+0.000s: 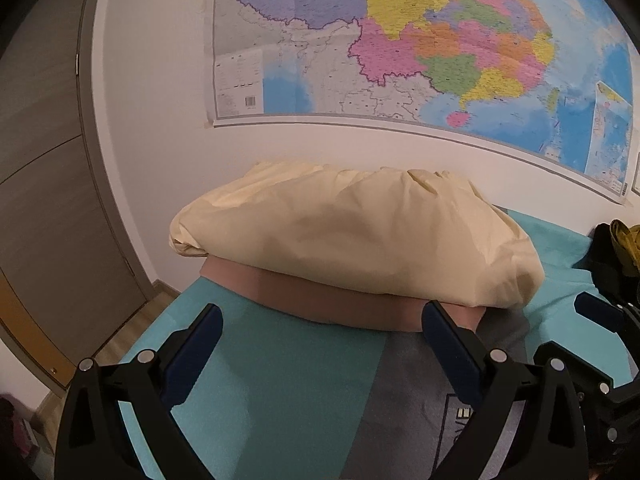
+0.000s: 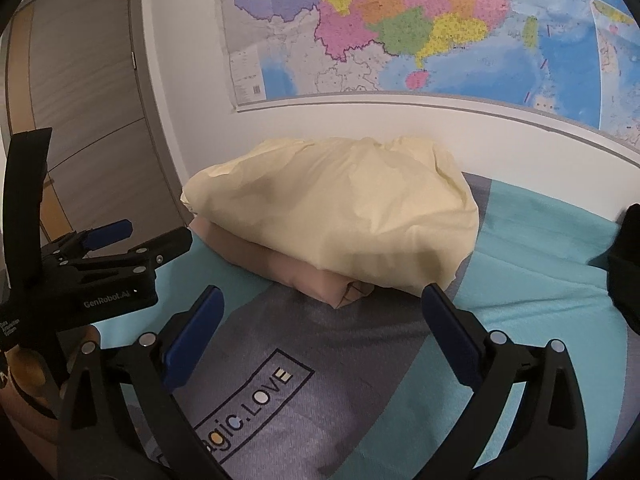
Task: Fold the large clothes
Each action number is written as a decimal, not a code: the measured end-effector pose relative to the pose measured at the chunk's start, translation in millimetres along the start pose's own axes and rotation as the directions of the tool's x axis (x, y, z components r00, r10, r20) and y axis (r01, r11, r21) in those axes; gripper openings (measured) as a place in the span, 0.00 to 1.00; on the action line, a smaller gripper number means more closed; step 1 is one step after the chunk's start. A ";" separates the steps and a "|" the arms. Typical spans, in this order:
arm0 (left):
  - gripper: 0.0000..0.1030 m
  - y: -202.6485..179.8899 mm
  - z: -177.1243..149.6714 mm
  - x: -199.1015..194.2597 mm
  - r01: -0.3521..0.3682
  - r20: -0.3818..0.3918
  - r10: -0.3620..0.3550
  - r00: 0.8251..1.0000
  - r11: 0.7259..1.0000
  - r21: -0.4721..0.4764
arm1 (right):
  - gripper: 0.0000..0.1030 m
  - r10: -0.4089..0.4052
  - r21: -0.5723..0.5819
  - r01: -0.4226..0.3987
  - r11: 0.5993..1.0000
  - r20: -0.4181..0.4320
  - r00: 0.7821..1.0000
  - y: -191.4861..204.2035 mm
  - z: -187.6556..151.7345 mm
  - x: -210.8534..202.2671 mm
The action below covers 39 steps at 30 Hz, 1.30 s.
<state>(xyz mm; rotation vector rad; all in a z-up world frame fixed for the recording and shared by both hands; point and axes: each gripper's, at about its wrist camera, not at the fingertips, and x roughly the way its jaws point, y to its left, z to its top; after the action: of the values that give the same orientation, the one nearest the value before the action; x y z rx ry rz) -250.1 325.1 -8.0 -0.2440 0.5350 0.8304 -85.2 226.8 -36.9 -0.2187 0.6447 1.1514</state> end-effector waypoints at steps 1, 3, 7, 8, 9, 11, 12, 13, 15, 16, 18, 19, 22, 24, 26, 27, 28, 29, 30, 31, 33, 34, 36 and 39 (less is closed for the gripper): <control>0.93 -0.3 -0.8 -2.1 -0.004 0.004 0.004 1.000 1.000 -0.001 | 0.94 -0.004 0.001 0.004 1.000 0.003 1.000 0.0 -0.3 -1.3; 0.93 0.0 -1.5 -3.3 -0.005 0.004 0.005 1.000 1.000 -0.001 | 0.94 0.001 0.005 -0.001 1.000 0.006 1.000 -0.8 -0.7 -4.3; 0.93 -1.0 -3.5 -6.6 -0.005 0.001 0.005 1.000 1.000 -0.001 | 0.94 -0.001 0.002 0.001 1.000 0.009 1.000 1.2 -2.4 -8.4; 0.93 -1.5 -3.7 -7.5 -0.002 0.000 0.002 1.000 1.000 0.000 | 0.94 -0.001 0.002 0.001 1.000 0.010 1.000 1.6 -2.9 -9.3; 0.93 -1.8 -3.7 -8.0 0.000 -0.001 0.000 1.000 1.000 0.002 | 0.94 0.000 0.001 -0.001 1.000 0.009 1.000 1.8 -3.4 -9.7; 0.93 -2.8 -4.4 -10.4 -0.001 0.005 0.001 1.000 1.000 0.006 | 0.94 0.004 0.000 -0.004 1.000 0.007 1.000 2.1 -4.1 -10.9; 0.93 -3.5 -4.7 -11.3 -0.005 0.005 0.005 1.000 1.000 0.011 | 0.95 0.003 -0.002 -0.003 1.000 0.006 1.000 2.6 -4.5 -11.2; 0.93 -3.8 -5.0 -12.2 -0.008 0.007 0.007 1.000 1.000 0.011 | 0.94 0.004 -0.002 -0.004 1.000 0.007 1.000 2.7 -5.0 -11.8; 0.93 -4.6 -5.2 -13.4 -0.004 0.009 0.004 1.000 1.000 0.012 | 0.95 0.007 0.002 -0.007 1.000 0.008 1.000 1.8 -5.1 -12.6; 0.93 -5.1 -5.1 -13.2 -0.003 0.008 0.003 1.000 1.000 0.014 | 0.95 0.006 0.003 -0.006 1.000 0.009 1.000 2.0 -5.3 -12.7; 0.93 -5.5 -5.3 -14.2 -0.002 0.011 0.002 1.000 1.000 0.015 | 0.95 0.009 0.004 -0.009 1.000 0.007 1.000 1.8 -6.0 -12.9; 0.93 -5.8 -5.7 -14.7 -0.002 0.012 0.002 1.000 1.000 0.015 | 0.94 0.010 0.007 -0.010 1.000 0.010 1.000 1.3 -6.3 -13.4; 0.93 -7.0 -6.4 -16.0 -0.002 0.012 0.002 1.000 1.000 0.015 | 0.94 0.011 0.009 -0.011 1.000 0.012 1.000 1.1 -6.5 -14.3; 0.93 -8.3 -6.5 -16.2 -0.002 0.011 0.002 1.000 1.000 0.018 | 0.94 0.014 0.009 -0.014 1.000 0.013 1.000 1.3 -7.1 -14.4; 0.93 -9.2 -6.8 -17.2 0.002 0.013 -0.002 1.000 1.000 0.018 | 0.94 0.012 0.010 -0.012 1.000 0.014 1.000 1.4 -8.0 -14.8; 0.93 -9.2 -7.3 -18.1 0.002 0.016 -0.003 1.000 1.000 0.018 | 0.94 0.012 0.012 -0.012 1.000 0.015 1.000 1.6 -8.3 -15.2; 0.93 -9.8 -7.5 -19.0 0.001 0.018 -0.002 1.000 1.000 0.019 | 0.94 0.012 0.014 -0.013 1.000 0.016 1.000 1.4 -8.6 -15.8; 0.93 -10.0 -7.5 -19.6 0.002 0.020 -0.003 1.000 1.000 0.018 | 0.94 0.013 0.015 -0.014 1.000 0.017 1.000 1.4 -8.8 -16.4; 0.93 -10.2 -7.8 -20.1 0.004 0.019 -0.004 1.000 1.000 0.018 | 0.95 0.013 0.014 -0.014 1.000 0.016 1.000 1.7 -8.9 -16.6; 0.93 -10.6 -7.8 -20.2 0.006 0.018 -0.006 1.000 1.000 0.017 | 0.94 0.013 0.013 -0.013 1.000 0.017 1.000 1.7 -9.2 -16.8; 0.93 -11.6 -8.3 -20.5 0.006 0.018 -0.006 1.000 1.000 0.019 | 0.94 0.016 0.015 -0.016 1.000 0.018 1.000 1.7 -9.3 -17.1; 0.93 -11.5 -8.1 -20.2 0.005 0.017 -0.006 1.000 1.000 0.019 | 0.94 0.015 0.015 -0.016 1.000 0.018 1.000 1.5 -9.3 -17.2; 0.93 -11.9 -8.3 -21.0 0.010 0.016 -0.010 1.000 1.000 0.020 | 0.95 0.017 0.016 -0.018 1.000 0.018 1.000 1.3 -9.2 -17.3; 0.93 -12.5 -8.6 -22.2 0.014 0.018 -0.014 1.000 1.000 0.023 | 0.94 0.021 0.015 -0.021 1.000 0.016 1.000 0.5 -9.0 -17.4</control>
<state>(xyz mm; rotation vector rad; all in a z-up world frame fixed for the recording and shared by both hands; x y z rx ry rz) -256.0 299.3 -3.3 -0.2193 0.5251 0.8117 -93.2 209.1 -34.0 -0.1902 0.6427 1.1667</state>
